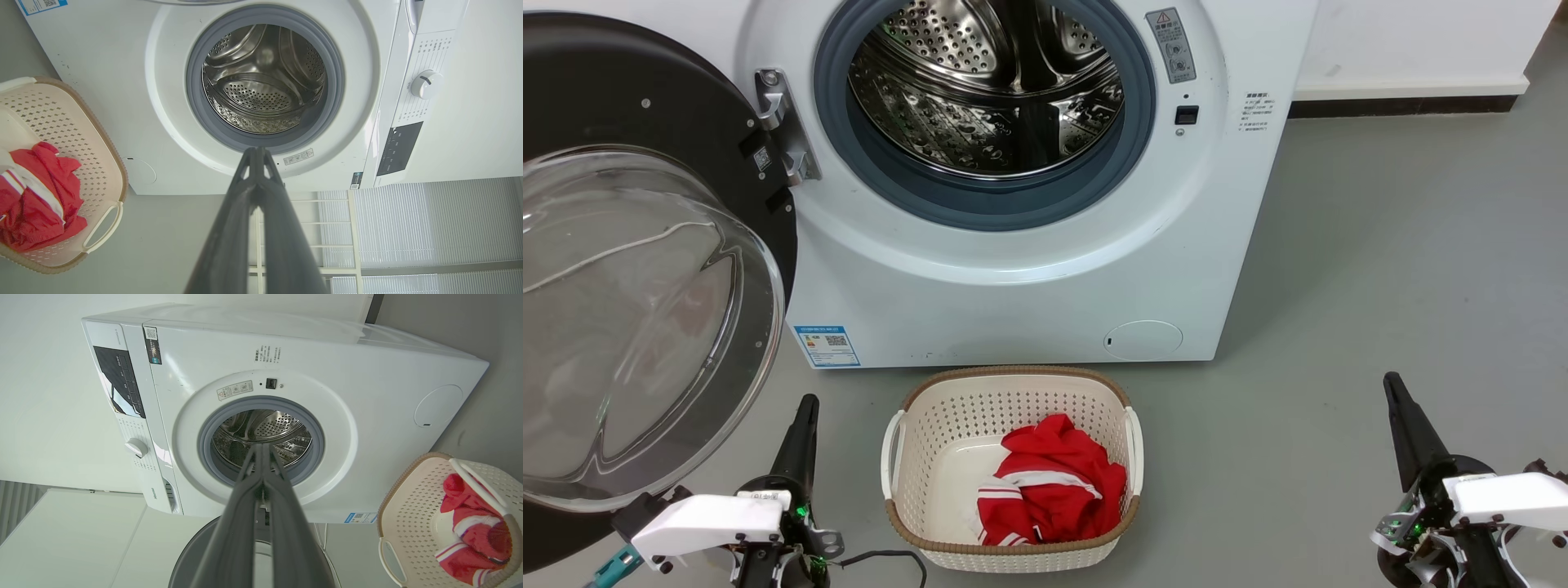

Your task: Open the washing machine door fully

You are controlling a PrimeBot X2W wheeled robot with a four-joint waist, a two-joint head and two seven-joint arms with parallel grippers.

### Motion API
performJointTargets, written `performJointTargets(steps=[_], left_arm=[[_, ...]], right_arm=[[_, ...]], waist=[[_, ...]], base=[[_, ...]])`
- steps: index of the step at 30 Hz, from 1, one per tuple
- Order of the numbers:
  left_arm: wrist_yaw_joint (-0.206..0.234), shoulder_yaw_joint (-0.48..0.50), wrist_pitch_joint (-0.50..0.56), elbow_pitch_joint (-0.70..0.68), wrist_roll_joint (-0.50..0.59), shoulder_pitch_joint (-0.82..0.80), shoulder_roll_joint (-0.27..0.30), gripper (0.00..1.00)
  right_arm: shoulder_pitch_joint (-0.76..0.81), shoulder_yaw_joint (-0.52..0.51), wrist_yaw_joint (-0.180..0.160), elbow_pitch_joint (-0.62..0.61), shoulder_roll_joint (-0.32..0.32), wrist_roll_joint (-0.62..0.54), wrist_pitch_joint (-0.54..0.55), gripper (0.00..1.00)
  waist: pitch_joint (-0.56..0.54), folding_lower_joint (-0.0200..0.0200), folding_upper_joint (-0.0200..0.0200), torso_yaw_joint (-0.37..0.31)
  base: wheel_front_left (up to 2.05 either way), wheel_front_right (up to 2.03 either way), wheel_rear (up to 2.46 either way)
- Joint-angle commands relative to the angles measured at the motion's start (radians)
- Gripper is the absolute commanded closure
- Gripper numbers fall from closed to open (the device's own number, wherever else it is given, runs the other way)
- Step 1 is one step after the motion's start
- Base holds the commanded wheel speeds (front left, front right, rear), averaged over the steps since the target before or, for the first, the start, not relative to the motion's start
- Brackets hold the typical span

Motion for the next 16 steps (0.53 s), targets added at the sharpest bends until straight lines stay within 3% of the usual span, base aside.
performJointTargets(steps=[1, 16], left_arm=[[-0.005, 0.004, 0.008, 0.003, -0.025, -0.018, -0.001, 1.0], [-0.01, 0.007, 0.031, 0.014, -0.117, -0.028, -0.002, 1.0]], right_arm=[[-0.018, -0.004, 0.0, 0.003, 0.001, 0.026, 0.006, 1.0], [-0.028, -0.014, 0.0, 0.017, 0.005, 0.11, 0.029, 1.0]], waist=[[0.0, 0.0, 0.0, 0.0], [0.001, 0.0, 0.0, 0.001]], base=[[0.0, 0.0, 0.0], [0.0, 0.0, 0.0]])
